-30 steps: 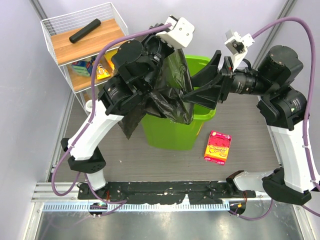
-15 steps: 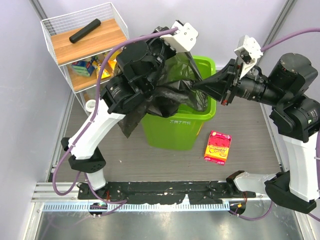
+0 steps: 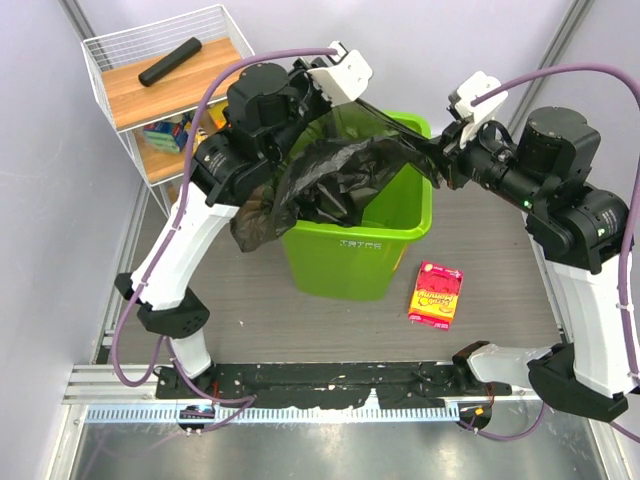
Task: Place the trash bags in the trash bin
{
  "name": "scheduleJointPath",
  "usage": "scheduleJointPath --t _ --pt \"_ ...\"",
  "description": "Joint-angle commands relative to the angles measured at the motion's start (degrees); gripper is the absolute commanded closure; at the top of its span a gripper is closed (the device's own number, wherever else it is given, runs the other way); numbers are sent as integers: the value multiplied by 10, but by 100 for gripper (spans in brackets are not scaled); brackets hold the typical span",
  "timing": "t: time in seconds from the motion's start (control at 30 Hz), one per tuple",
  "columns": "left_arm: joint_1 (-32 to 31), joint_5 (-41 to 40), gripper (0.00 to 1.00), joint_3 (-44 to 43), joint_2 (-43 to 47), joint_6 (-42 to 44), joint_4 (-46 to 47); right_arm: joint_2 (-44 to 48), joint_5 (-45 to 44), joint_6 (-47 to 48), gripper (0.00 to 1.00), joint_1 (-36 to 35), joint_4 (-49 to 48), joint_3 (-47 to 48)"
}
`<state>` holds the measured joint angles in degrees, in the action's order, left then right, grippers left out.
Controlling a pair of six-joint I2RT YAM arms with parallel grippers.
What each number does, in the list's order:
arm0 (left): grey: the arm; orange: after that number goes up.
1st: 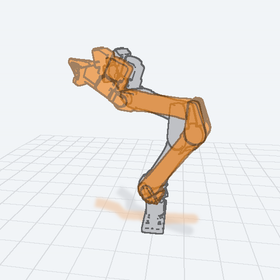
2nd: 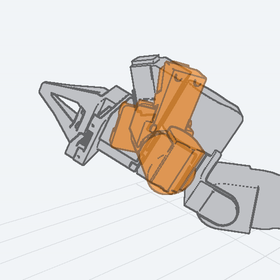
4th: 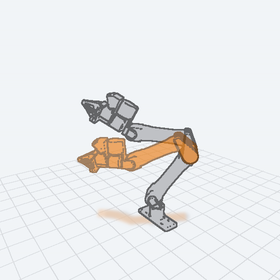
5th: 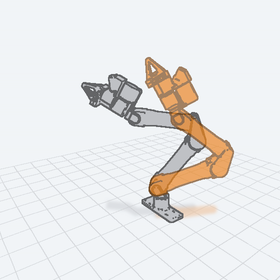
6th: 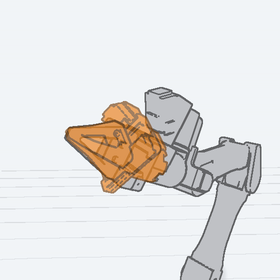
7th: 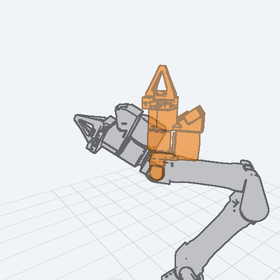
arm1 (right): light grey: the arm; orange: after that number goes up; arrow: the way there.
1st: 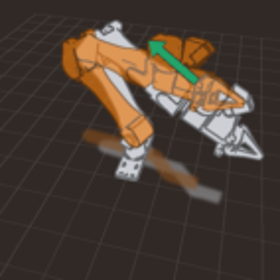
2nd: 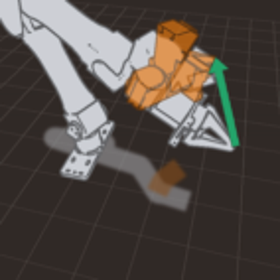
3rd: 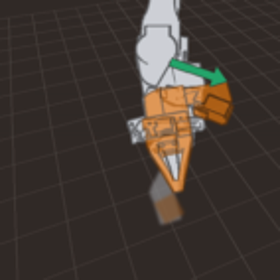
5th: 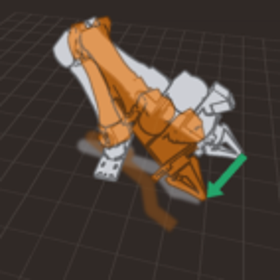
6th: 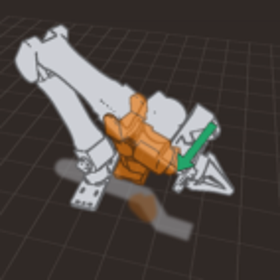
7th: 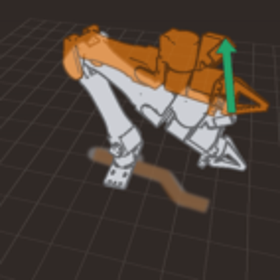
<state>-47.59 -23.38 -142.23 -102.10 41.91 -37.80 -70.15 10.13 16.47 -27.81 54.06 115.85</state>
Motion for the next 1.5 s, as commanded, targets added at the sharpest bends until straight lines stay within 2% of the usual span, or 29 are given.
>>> scheduleJointPath --t 0.0,0.3,0.6,1.07,1.27,1.47 --pt "33 11 100 -3 12 -13 3 -10 -98 57 99 26 4 3" --pt "87 10 100 -4 -48 -13 64 -83 -50 99 99 105 -17 4" --pt "130 -2 100 -52 -147 3 106 -159 16 174 99 195 -41 12" --pt "169 9 100 -38 -158 32 79 -213 82 240 99 270 -47 -19" --pt "181 -5 100 -60 -187 60 103 -227 113 249 99 316 -53 -26" --pt "192 -18 100 -75 -217 83 131 -238 138 253 99 329 -54 -36"
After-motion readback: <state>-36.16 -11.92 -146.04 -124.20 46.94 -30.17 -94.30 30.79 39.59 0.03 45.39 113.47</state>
